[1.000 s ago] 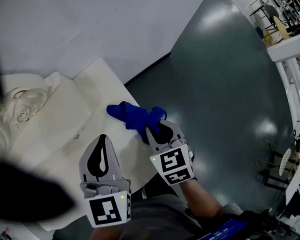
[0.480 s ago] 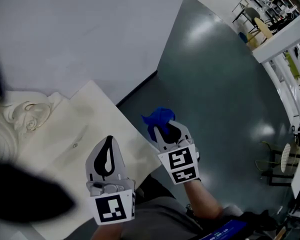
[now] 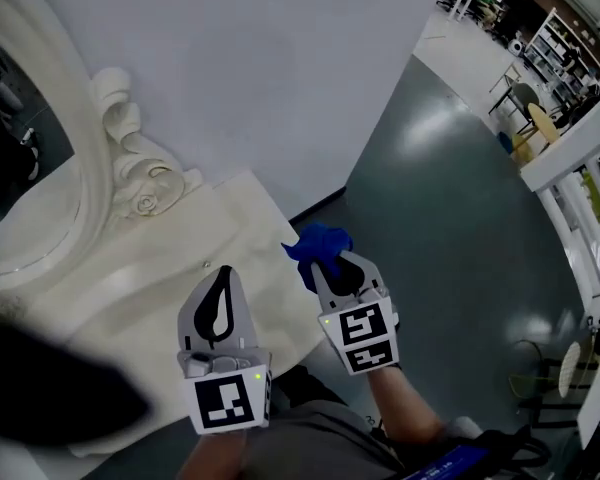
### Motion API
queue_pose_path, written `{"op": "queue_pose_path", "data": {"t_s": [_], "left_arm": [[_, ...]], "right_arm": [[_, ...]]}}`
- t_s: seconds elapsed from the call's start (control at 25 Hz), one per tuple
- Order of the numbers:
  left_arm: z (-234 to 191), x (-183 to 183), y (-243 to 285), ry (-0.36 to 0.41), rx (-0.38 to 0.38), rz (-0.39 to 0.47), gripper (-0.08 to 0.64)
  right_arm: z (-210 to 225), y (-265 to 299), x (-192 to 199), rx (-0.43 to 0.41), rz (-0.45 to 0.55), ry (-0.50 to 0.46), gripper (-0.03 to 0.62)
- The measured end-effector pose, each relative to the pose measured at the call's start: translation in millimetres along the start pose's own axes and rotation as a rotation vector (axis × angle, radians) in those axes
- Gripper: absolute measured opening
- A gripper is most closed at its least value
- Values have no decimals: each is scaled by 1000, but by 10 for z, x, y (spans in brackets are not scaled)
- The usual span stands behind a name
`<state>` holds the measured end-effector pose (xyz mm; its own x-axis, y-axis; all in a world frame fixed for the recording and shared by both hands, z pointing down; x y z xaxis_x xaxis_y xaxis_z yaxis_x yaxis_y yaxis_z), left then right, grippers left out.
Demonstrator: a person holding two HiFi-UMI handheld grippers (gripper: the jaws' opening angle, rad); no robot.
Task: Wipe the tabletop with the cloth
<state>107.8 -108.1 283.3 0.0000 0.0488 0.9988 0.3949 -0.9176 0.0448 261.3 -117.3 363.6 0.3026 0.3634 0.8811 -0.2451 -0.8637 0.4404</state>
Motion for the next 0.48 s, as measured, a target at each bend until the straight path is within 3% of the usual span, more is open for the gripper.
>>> {"op": "queue_pose_path", "data": {"t_s": [0.28, 0.48], "left_arm": [[-670, -283, -658, 19, -216, 21, 15], [-1226, -388, -1724, 21, -368, -3, 15]], "right_arm": [[-765, 30, -505, -176, 56, -75, 87], [-1912, -229, -772, -333, 79, -130, 87]]}}
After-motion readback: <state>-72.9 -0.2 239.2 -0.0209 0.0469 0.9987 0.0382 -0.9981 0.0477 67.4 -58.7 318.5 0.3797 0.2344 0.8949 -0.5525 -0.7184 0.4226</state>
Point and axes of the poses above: the fingertips, and each gripper's own axes: y forward along the fingers, z to its right, x out of its underside, the point moved 2 cm from there along -y, backward along the fingers, and after that the axes turned 5 degrees about z, right-handed, at the moved point
